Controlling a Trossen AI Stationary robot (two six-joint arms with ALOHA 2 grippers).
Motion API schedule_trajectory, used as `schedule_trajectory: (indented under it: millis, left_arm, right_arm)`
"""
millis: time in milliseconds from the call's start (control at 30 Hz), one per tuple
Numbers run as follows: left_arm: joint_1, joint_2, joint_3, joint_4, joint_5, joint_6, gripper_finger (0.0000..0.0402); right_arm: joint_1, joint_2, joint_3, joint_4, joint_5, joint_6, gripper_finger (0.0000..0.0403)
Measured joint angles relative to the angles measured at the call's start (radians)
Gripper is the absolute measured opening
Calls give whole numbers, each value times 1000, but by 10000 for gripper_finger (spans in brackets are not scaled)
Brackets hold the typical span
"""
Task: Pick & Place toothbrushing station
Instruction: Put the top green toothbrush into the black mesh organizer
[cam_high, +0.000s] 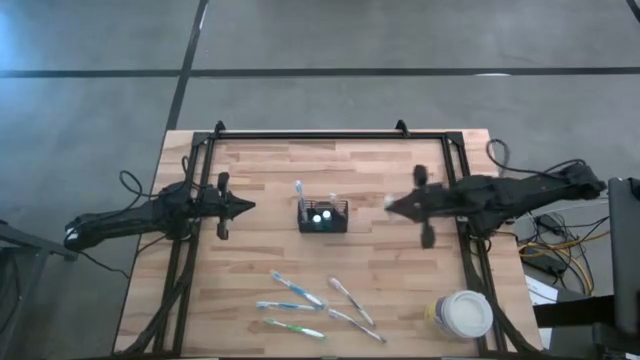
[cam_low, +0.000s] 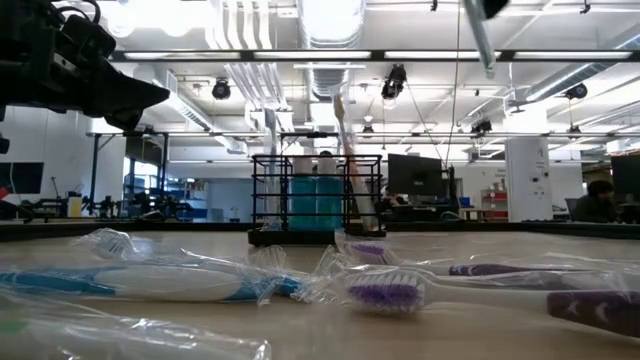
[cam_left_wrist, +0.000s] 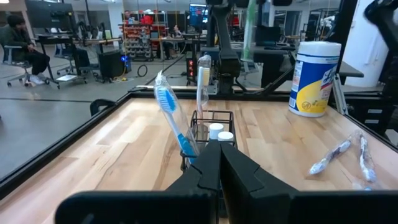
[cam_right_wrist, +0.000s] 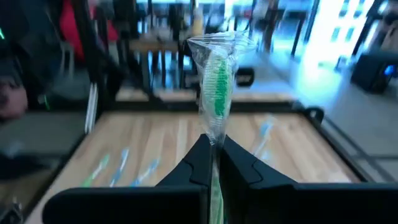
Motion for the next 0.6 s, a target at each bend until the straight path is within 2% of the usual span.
schedule_trajectory:
  millis: [267, 600]
  left_arm:
    - [0, 0, 0, 11, 1, 0, 7]
    - [0, 0, 0, 11, 2, -1, 7]
  right_arm:
    - [-6, -349, -333, 306, -19, -37, 8]
    - [-6, -611, -521, 324, -13, -29, 8]
